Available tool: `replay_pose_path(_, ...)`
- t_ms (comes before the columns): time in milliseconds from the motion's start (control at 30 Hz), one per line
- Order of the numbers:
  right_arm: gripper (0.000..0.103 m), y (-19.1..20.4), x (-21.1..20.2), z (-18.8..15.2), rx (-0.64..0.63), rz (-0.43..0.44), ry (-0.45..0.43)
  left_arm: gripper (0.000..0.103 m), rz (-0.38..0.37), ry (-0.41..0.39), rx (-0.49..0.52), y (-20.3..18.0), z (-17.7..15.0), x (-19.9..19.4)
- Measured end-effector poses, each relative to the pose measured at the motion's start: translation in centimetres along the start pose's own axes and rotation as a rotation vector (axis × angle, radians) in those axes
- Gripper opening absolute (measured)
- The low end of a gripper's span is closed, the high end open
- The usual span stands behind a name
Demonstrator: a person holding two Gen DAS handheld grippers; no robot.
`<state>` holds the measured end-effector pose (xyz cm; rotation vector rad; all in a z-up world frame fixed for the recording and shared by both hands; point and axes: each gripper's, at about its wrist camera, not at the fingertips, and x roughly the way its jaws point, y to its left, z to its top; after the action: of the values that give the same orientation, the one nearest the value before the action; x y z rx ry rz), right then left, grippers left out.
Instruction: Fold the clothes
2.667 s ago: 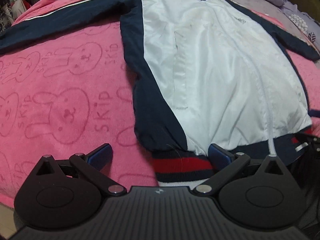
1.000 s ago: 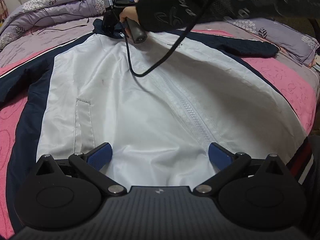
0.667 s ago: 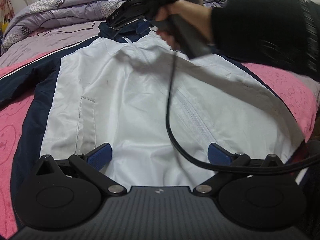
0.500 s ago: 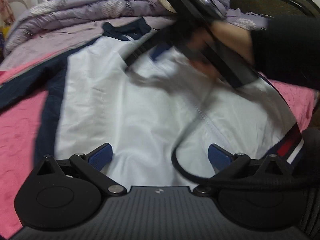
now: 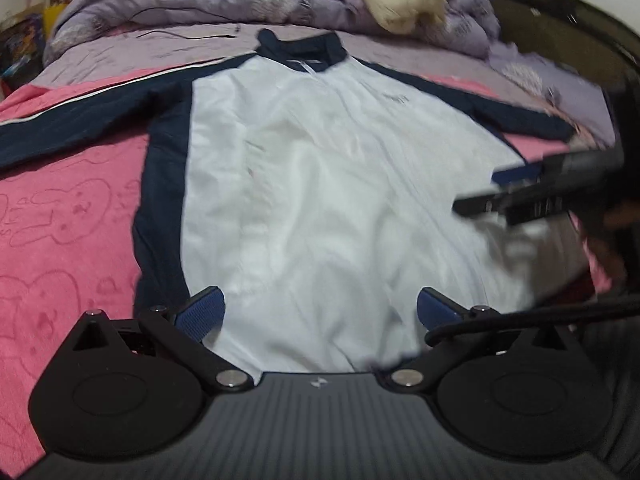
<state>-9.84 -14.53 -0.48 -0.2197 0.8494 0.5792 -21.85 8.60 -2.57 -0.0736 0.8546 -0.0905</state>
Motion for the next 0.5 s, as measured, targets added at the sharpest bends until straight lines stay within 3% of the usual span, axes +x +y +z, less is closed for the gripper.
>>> replay_pose_path(200, 0.092, -2.9, -2.1, 0.5, 0.097, -0.12, -0.103, 0.103, 0.011, 0.014, 0.183, -3.5, -2.4, -2.7)
replay_pose_path(367, 0.092, -4.2, -1.0, 2.9, 0.163, -0.318, -0.196, 0.103, -0.084, 0.001, 0.08, -1.7, -1.2, -5.2)
replay_pose_path(433, 0.092, -6.2, -0.6, 3.6, 0.257, -0.41, -0.22, 0.103, -0.145, 0.004, 0.021, -0.5, -0.8, -6.0)
replay_pose_path(500, 0.092, -9.3, -1.0, 4.1, 0.397, -0.427, -0.25, 0.103, -0.174, -0.016, -0.012, 0.3, -0.4, -6.7)
